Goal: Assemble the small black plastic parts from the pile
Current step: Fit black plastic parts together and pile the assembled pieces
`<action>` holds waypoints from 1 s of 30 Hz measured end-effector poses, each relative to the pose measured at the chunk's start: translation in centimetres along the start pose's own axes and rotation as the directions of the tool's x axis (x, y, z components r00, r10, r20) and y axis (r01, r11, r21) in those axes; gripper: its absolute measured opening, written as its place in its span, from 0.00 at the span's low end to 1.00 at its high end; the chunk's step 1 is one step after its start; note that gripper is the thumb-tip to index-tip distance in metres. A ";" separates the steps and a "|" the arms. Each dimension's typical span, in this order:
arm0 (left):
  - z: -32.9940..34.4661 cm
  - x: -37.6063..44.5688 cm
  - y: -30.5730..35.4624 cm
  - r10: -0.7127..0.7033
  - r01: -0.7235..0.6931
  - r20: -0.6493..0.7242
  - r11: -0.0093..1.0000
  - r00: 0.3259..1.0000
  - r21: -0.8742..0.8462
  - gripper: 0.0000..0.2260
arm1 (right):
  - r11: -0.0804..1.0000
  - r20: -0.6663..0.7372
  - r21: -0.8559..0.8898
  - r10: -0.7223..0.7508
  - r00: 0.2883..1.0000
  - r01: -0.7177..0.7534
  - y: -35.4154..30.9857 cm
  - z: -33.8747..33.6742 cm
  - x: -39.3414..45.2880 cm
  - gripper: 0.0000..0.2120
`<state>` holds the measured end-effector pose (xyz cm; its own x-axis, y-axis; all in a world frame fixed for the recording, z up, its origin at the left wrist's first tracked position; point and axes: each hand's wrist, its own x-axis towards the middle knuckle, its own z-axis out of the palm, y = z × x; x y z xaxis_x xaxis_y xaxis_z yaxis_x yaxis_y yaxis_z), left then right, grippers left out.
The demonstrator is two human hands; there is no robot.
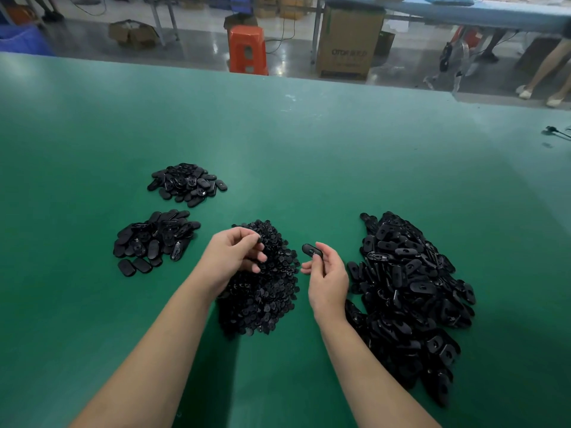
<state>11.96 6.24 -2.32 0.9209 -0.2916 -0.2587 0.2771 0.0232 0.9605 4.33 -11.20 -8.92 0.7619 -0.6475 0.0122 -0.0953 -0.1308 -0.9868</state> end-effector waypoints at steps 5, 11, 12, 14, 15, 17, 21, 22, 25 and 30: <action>1.9 0.0 -0.2 0.023 -0.022 0.023 0.999 0.999 -0.024 0.05 | 0.999 0.011 0.034 0.018 1.000 -0.018 0.1 0.0 0.0 0.10; 3.8 0.3 -0.6 0.021 -0.023 0.033 0.997 0.999 0.074 0.04 | 0.998 0.015 0.049 0.032 0.999 -0.032 0.2 0.1 0.0 0.11; 4.0 0.4 -0.7 0.023 -0.026 0.036 0.994 0.999 0.103 0.04 | 0.998 0.015 0.047 0.035 0.999 -0.036 0.2 0.1 0.1 0.12; 4.5 0.5 -0.8 0.038 -0.045 0.045 0.986 0.998 0.162 0.05 | 0.997 0.011 0.057 0.043 0.999 -0.043 0.3 0.2 0.1 0.13; 4.7 0.7 -0.9 0.048 -0.056 0.050 0.981 0.998 0.188 0.05 | 0.997 0.009 0.065 0.045 0.999 -0.045 0.3 0.2 0.1 0.13; 5.1 0.9 -1.0 0.057 -0.068 0.053 0.969 0.997 0.239 0.07 | 0.997 0.009 0.068 0.040 0.999 -0.041 0.3 0.2 0.1 0.12; 6.2 1.3 -1.5 0.088 -0.096 0.040 0.916 0.995 0.390 0.09 | 0.996 0.014 0.087 0.036 0.999 -0.037 0.1 0.1 0.1 0.12; 6.5 1.4 -1.6 0.095 -0.100 0.034 0.904 0.995 0.417 0.09 | 0.995 0.014 0.096 0.037 0.999 -0.039 0.1 0.1 0.1 0.11; 7.4 1.4 -1.7 0.124 -0.112 0.007 0.867 0.992 0.486 0.09 | 0.994 0.012 0.097 0.038 0.999 -0.039 0.0 0.1 0.0 0.11; 8.2 1.3 -1.7 0.155 -0.115 -0.027 0.825 0.988 0.553 0.10 | 0.996 -0.002 0.070 0.049 0.999 -0.048 -0.1 0.2 0.1 0.11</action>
<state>10.41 -2.05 -3.40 0.9597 -0.2589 -0.1090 -0.0288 -0.4766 0.8787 4.49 -11.12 -8.88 0.7550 -0.6548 -0.0355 -0.0872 -0.0466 -0.9951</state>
